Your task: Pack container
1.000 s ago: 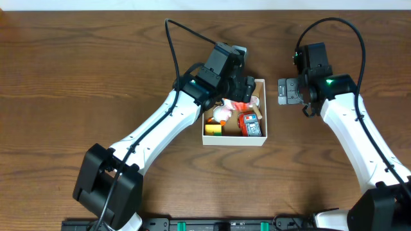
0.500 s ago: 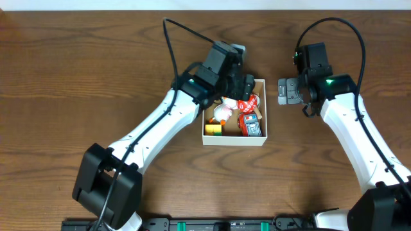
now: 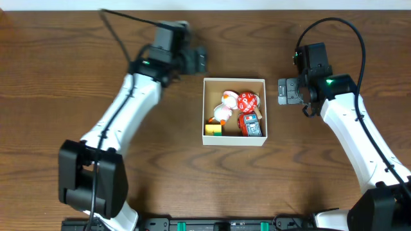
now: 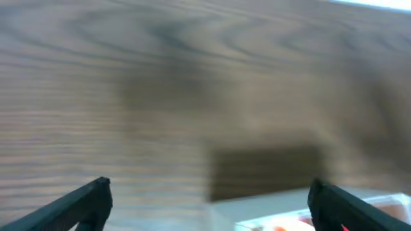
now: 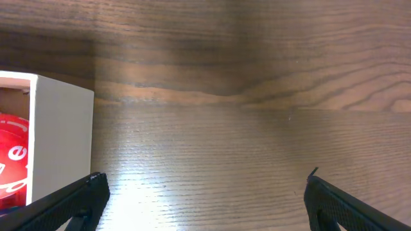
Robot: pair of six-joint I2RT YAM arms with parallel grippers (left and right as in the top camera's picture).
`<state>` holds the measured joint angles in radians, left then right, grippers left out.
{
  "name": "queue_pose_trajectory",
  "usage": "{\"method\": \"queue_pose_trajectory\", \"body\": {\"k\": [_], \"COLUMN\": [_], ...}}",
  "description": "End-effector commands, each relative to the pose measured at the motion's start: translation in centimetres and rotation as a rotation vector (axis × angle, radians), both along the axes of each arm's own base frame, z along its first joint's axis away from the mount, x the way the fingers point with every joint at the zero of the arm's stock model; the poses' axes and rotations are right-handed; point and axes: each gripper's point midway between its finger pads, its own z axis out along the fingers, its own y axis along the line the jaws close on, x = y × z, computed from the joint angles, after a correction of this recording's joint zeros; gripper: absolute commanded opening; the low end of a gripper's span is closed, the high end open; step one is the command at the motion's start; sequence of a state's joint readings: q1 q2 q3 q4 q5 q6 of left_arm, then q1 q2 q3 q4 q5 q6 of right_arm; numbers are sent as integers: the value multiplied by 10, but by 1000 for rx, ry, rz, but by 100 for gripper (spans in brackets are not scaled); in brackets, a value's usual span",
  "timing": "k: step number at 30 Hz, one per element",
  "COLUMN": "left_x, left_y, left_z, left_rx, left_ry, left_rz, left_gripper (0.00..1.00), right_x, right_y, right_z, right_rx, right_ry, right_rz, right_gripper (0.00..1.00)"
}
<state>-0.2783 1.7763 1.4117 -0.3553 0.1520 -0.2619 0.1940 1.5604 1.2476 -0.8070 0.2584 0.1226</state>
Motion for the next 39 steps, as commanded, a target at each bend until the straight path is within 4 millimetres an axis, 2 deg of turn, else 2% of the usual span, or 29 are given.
{"method": "queue_pose_trajectory", "body": {"k": [1,4,8,39], "left_x": [11,10,4,2], "left_y": [37,58,70,70], "left_z": [17,12,4,2], "left_rx": [15,20,31,34], "left_ry": [-42,-15,33,44], "left_rz": [84,129,150,150], "left_gripper": [98,98,98,100], "right_x": [1,1,1,1], "right_y": [-1,-1,-1,-1], "right_z": [5,5,5,5], "right_rx": [5,6,5,5], "right_ry": [-15,-15,-15,-15], "right_rz": [-14,-14,-14,-14], "right_gripper": [99,99,99,99]}}
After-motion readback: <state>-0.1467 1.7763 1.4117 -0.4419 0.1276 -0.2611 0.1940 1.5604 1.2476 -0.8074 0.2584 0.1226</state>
